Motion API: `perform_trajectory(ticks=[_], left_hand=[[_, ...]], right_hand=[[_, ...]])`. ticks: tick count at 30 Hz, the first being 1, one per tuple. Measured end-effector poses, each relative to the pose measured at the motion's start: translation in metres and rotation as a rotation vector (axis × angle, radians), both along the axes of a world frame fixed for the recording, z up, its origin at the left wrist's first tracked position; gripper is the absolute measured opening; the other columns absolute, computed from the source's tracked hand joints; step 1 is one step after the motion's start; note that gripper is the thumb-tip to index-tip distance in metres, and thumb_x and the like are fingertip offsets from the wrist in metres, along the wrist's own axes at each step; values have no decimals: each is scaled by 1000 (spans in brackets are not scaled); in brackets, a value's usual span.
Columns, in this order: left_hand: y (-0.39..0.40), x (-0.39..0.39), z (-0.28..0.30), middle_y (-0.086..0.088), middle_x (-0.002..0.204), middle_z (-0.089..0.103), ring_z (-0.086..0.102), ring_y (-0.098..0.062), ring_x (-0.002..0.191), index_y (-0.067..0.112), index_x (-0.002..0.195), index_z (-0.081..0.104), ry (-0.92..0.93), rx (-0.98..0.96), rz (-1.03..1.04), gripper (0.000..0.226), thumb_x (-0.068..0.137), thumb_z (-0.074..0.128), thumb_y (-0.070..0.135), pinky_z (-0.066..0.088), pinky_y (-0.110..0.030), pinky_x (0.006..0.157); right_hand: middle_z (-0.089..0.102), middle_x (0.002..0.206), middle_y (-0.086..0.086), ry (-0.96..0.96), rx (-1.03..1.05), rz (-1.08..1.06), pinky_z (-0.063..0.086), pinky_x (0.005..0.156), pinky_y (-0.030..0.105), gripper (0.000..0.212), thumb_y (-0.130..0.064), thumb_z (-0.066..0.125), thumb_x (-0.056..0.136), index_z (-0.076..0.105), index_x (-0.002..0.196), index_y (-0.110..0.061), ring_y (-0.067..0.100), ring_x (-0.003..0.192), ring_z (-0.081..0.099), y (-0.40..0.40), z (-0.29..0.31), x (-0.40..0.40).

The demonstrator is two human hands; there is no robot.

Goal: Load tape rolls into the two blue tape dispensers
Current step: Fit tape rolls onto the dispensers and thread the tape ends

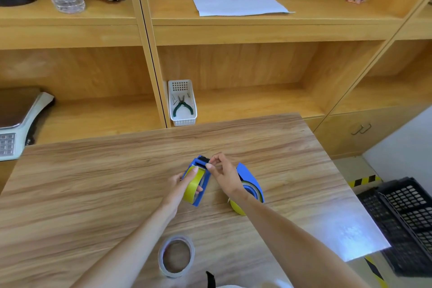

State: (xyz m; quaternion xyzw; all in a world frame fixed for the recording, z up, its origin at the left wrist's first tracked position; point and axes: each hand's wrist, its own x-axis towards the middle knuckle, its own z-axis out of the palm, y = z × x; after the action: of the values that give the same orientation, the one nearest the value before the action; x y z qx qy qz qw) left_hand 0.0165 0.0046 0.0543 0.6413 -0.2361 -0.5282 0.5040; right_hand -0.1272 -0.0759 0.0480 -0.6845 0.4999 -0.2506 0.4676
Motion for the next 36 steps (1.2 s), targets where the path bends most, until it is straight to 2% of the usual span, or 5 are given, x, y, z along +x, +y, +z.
perform_trajectory(ticks=[9, 18, 23, 28, 36], left_hand=[[5, -7, 6, -16, 54, 68, 61, -16, 45, -2, 65, 68, -77, -1, 28, 52, 91, 60, 42, 50, -24, 48], [9, -6, 5, -11, 60, 69, 64, -15, 51, 4, 90, 65, 33, -38, -98, 27, 90, 63, 31, 51, -23, 50], [11, -7, 4, -8, 64, 70, 65, -16, 55, 9, 90, 68, 51, -63, -176, 24, 81, 66, 32, 51, -23, 53], [10, -11, 3, -9, 59, 66, 66, -21, 55, 17, 74, 69, -39, -79, -144, 38, 73, 67, 56, 49, -26, 53], [5, -17, 11, -16, 63, 70, 67, -17, 53, 6, 88, 71, 17, -73, -102, 29, 91, 62, 34, 52, -23, 50]], right_hand=[[67, 81, -14, 201, -22, 18, 53, 73, 32, 11, -36, 67, 88, 71, 84, -26, 6, 80, 61, -7, -4, 7], [60, 63, -13, 306, 152, -59, 47, 64, 28, 21, -38, 69, 84, 65, 64, -34, 12, 74, 61, -15, -10, 6], [71, 84, -1, 368, 279, -10, 55, 82, 36, 8, -32, 72, 81, 73, 74, -28, 18, 82, 64, -26, -11, 4], [65, 74, 1, 424, 285, 2, 53, 73, 34, 17, -33, 72, 81, 69, 66, -25, 19, 75, 60, -25, -13, 1], [74, 92, 4, 454, 230, -92, 52, 72, 31, 14, -29, 60, 83, 71, 74, -26, 25, 89, 68, -24, -3, 5]])
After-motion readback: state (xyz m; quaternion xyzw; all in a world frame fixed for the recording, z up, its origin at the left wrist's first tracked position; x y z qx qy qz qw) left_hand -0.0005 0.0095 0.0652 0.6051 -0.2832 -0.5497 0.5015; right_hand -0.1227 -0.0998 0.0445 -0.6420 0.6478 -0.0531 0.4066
